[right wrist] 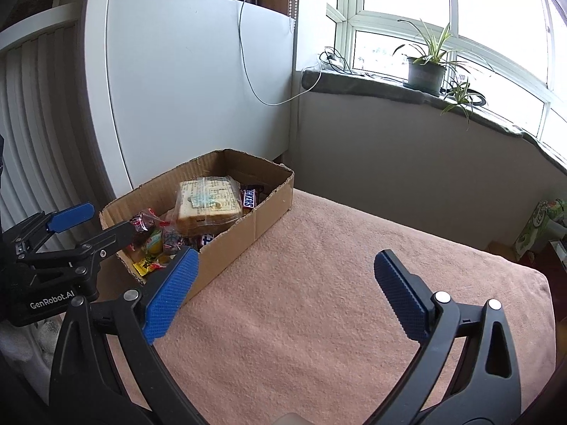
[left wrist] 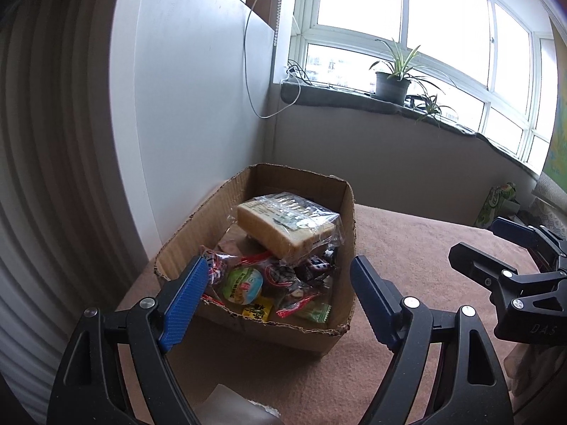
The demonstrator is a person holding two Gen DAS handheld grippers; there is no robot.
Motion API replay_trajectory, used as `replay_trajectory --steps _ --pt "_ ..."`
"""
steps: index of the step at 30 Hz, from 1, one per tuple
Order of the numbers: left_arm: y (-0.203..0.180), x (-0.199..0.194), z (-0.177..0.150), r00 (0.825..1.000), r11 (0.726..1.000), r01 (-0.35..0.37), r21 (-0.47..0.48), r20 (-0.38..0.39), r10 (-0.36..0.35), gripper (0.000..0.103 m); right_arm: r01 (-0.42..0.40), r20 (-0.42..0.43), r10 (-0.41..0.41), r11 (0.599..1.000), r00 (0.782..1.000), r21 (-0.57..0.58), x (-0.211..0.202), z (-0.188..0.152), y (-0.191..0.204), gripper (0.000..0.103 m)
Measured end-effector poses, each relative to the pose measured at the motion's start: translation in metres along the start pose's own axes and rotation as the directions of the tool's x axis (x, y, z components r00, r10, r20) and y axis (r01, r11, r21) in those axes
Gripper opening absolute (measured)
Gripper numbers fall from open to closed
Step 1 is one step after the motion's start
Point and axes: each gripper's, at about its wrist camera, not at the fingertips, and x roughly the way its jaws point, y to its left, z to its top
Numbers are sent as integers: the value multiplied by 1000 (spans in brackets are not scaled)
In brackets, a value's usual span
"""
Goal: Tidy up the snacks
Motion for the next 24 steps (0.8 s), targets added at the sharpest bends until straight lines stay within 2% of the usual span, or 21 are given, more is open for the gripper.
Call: replay_trajectory --steps 24 --pt "1 1 -1 1000 1000 -9 2 -1 9 82 20 -2 -20 1000 1000 -17 0 -6 1 101"
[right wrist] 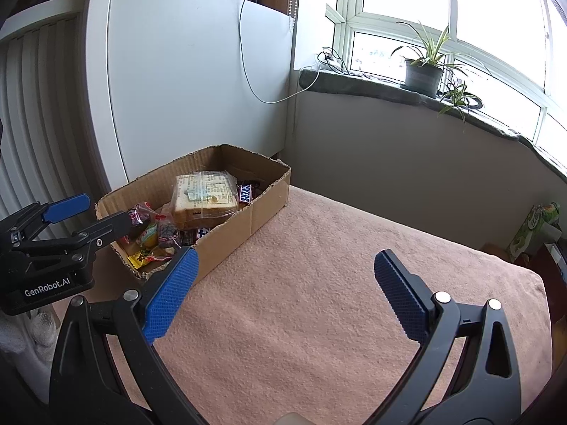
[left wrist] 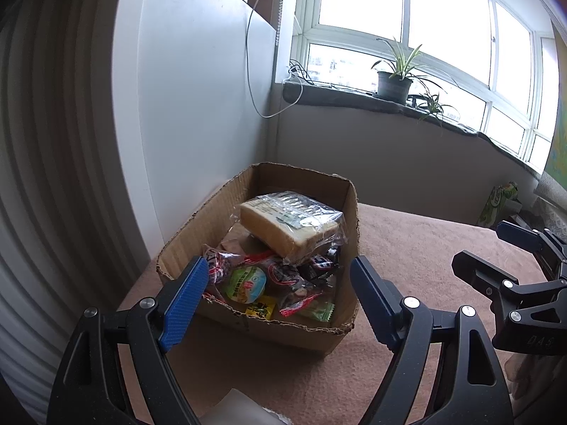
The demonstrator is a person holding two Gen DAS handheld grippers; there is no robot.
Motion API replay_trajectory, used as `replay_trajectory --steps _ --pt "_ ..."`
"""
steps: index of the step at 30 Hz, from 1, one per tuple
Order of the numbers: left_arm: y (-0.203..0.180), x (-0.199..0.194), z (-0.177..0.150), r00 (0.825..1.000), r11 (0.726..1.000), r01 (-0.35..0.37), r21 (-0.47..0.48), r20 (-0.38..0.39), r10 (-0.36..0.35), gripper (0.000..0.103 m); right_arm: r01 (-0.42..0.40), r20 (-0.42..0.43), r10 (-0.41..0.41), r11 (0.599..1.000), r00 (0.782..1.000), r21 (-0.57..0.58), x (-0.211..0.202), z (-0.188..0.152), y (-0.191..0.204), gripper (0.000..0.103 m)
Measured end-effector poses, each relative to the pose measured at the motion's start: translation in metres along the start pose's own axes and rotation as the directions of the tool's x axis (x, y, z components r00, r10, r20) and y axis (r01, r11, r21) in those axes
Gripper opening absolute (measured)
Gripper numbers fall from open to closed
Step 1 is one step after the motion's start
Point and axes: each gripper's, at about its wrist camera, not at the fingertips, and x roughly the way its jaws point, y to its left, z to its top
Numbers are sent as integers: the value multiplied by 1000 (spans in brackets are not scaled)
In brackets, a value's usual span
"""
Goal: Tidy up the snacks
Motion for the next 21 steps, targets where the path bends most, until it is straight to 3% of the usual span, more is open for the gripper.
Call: replay_trajectory --steps 21 --pt "0 1 0 1000 1000 2 4 1 -2 82 5 1 -5 1000 1000 -2 0 -1 -2 101"
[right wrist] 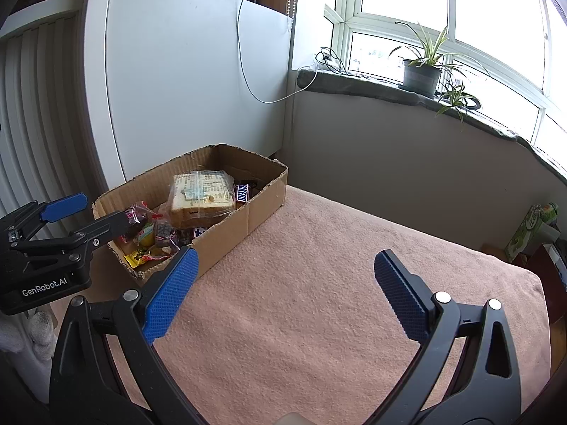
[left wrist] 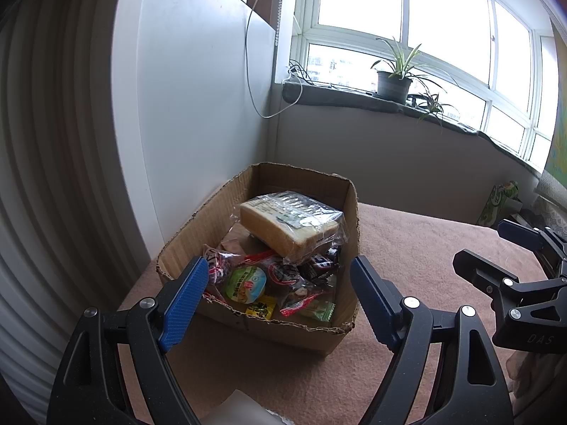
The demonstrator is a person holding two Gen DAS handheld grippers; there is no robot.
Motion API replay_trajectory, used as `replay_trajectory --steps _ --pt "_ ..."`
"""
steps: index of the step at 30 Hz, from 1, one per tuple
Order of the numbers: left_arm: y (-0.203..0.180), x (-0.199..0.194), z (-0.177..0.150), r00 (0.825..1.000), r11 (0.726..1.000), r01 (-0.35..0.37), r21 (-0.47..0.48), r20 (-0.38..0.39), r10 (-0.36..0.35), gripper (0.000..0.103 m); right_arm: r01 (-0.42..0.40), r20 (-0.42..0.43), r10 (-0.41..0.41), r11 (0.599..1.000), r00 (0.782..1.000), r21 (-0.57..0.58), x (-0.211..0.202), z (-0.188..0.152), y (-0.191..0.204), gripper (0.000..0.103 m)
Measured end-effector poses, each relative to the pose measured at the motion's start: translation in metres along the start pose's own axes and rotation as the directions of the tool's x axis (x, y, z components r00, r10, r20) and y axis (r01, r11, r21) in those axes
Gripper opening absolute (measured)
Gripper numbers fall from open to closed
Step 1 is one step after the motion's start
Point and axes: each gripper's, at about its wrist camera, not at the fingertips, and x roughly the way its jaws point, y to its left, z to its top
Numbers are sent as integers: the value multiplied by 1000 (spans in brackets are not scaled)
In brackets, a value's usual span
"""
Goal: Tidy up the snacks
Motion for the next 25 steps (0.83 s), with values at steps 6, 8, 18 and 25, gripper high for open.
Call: replay_trajectory --steps 6,8,18,25 --pt "0 0 0 1000 1000 0 0 0 0 82 -1 -2 1 1000 1000 4 0 -1 -1 101" --pt "-1 0 0 1000 1000 0 0 1 0 82 0 -3 0 1000 1000 3 1 -1 -2 101" --pt "1 1 0 1000 1000 -6 -3 2 6 82 4 -7 -4 1000 1000 1 1 -3 -2 101" --pt "-1 1 -1 1000 1000 -5 14 14 5 82 8 -10 -8 1000 1000 -3 1 -4 -3 101"
